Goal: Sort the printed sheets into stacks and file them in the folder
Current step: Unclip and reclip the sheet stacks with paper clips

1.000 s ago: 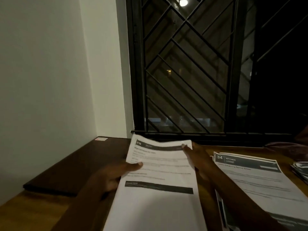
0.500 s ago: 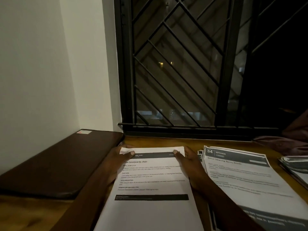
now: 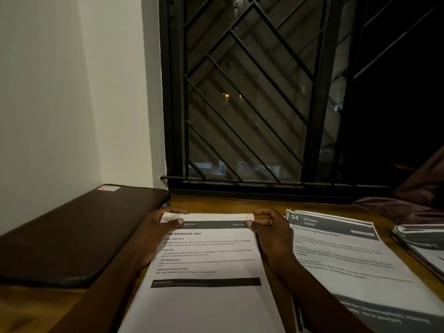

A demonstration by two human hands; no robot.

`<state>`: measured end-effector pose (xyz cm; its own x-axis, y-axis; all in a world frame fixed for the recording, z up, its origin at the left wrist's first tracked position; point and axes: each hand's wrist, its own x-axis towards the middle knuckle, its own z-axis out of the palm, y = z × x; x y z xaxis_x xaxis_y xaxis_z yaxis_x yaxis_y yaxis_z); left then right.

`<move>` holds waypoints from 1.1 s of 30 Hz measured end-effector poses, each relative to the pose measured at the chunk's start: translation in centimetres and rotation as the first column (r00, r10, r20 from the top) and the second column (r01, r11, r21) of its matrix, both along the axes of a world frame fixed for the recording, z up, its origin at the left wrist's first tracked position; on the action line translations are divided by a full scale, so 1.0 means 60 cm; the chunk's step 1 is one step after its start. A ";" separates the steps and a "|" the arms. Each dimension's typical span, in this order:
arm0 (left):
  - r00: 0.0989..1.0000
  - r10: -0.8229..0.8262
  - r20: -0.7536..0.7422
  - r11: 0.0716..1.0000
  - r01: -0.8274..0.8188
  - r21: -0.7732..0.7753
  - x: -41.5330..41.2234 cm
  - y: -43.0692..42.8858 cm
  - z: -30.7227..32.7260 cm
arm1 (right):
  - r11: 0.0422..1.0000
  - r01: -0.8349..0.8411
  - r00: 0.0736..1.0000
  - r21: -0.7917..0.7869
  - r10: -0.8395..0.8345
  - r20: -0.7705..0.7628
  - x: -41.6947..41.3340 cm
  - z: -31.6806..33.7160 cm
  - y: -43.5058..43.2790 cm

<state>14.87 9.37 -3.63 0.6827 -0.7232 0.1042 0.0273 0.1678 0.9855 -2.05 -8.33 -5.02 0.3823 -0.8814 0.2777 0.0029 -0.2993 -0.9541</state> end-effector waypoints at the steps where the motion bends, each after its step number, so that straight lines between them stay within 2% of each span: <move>1: 1.000 0.003 0.003 1.000 -0.003 -0.006 0.000 0.000 -0.001 | 1.000 0.000 1.000 -0.014 0.000 0.003 0.000 0.000 0.000; 6: 0.998 0.042 0.056 0.999 -0.041 -0.019 -0.006 -0.001 -0.001 | 0.993 0.034 0.999 -0.117 -0.035 -0.007 -0.005 0.004 0.010; 12: 0.998 0.037 0.059 0.999 -0.034 -0.040 -0.007 0.003 0.000 | 0.959 0.096 0.995 -0.267 -0.085 0.054 -0.013 0.005 0.030; 17: 0.996 0.047 0.071 0.999 -0.045 -0.026 -0.008 0.005 0.003 | 0.859 0.156 0.987 -0.487 -0.158 0.037 -0.015 0.006 0.035; 21: 0.997 0.049 0.053 0.999 -0.048 -0.024 -0.010 0.006 0.004 | 0.933 -0.042 0.998 -0.356 0.054 0.024 -0.024 0.012 0.050; 24: 0.998 0.064 0.024 0.997 -0.063 -0.036 -0.013 0.006 0.006 | 0.942 -0.029 0.999 -0.333 0.041 0.027 -0.021 0.015 0.051; 28: 0.998 0.053 0.024 0.998 -0.052 -0.036 -0.011 0.006 0.005 | 0.941 0.025 0.994 -0.338 0.011 0.105 -0.018 0.015 0.046; 33: 0.996 0.073 0.050 0.997 -0.072 -0.025 -0.006 0.005 0.001 | 0.893 0.046 0.999 -0.447 -0.039 0.025 -0.019 0.007 0.046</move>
<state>14.53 9.66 -3.60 0.7266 -0.6692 0.1559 -0.0357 0.1899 0.9812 -3.21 -5.59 -4.61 0.3398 -0.6779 0.6519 -0.0060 -0.6947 -0.7193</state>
